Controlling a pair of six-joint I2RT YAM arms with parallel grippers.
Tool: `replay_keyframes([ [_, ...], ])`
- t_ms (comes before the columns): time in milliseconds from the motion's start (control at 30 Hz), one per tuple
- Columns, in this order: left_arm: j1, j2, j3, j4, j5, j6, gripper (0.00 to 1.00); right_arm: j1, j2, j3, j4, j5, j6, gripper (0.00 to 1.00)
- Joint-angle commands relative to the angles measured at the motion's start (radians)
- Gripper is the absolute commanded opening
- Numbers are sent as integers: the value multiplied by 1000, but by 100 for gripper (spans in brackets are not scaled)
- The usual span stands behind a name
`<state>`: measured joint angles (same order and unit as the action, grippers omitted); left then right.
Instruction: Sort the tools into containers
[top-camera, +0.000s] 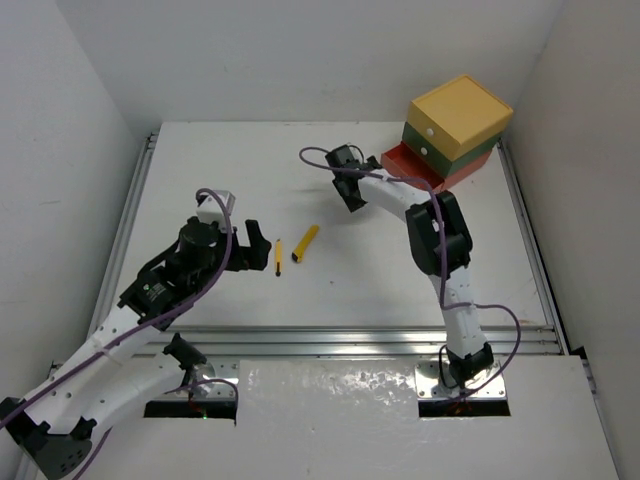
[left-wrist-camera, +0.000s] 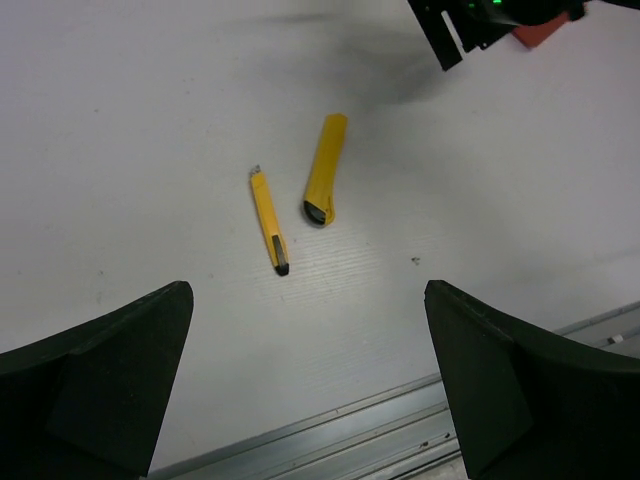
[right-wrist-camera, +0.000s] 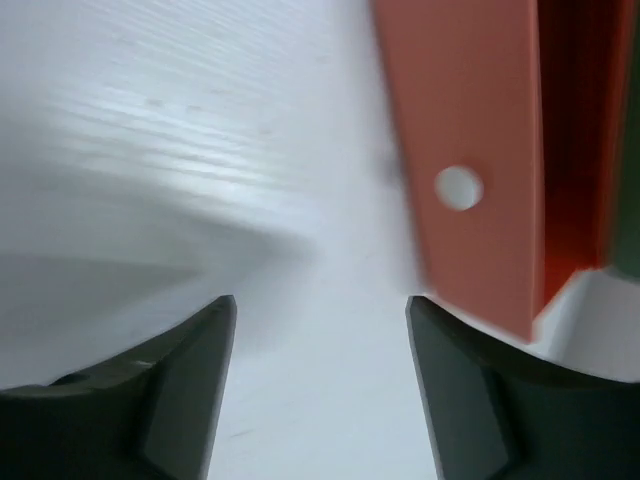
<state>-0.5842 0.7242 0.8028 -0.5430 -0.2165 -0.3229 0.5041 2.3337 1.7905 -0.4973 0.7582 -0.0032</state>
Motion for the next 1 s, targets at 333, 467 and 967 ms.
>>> replay_keyframes([
  [333, 6, -63, 44, -60, -340, -96, 100, 263, -249, -77, -98, -255, 851, 99],
  [467, 6, -57, 45, -63, -327, -91, 100, 317, -113, 111, -337, -125, 1075, 92],
  [967, 4, -91, 33, -40, -277, -71, 100, 314, 46, 54, -287, -302, 1097, 47],
])
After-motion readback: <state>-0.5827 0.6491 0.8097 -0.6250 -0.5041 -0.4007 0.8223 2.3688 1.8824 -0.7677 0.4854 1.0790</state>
